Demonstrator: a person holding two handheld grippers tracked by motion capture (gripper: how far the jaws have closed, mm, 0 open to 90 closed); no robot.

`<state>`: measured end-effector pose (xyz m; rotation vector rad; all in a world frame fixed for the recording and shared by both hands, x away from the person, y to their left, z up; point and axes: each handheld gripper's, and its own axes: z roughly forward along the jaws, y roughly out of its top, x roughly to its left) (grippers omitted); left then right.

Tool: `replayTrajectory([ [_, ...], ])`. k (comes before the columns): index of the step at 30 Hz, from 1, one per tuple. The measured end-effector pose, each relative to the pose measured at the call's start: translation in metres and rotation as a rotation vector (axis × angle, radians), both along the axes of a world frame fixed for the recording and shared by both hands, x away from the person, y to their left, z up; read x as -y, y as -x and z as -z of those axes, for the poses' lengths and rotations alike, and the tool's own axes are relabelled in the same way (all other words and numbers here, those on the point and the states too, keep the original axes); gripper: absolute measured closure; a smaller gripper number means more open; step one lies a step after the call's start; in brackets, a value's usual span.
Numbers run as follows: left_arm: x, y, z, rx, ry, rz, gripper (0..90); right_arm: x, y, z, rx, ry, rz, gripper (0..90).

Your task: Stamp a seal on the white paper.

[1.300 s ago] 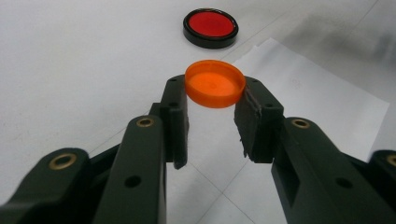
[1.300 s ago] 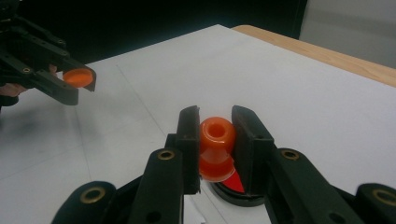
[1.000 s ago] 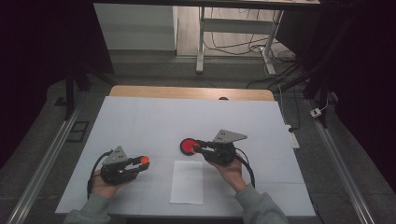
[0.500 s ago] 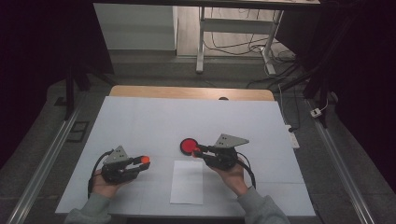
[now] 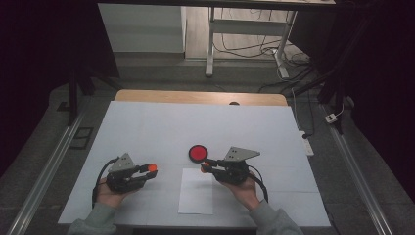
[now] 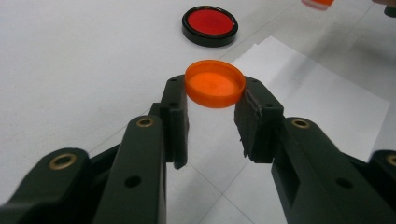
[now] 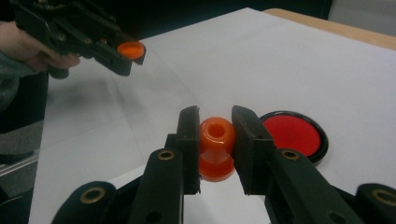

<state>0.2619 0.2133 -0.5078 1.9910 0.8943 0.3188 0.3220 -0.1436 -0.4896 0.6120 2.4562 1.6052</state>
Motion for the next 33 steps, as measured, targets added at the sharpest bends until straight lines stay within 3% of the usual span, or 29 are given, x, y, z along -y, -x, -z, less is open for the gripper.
replayTrajectory([
  [22,-0.001,0.0,0.0,-0.005,-0.002,0.0,65.4,-0.014,0.014,0.016,-0.03,0.047,-0.072,72.3],
  [33,-0.001,0.0,0.001,-0.008,-0.002,0.0,65.4,-0.022,0.017,0.027,-0.036,0.102,-0.097,72.3],
])
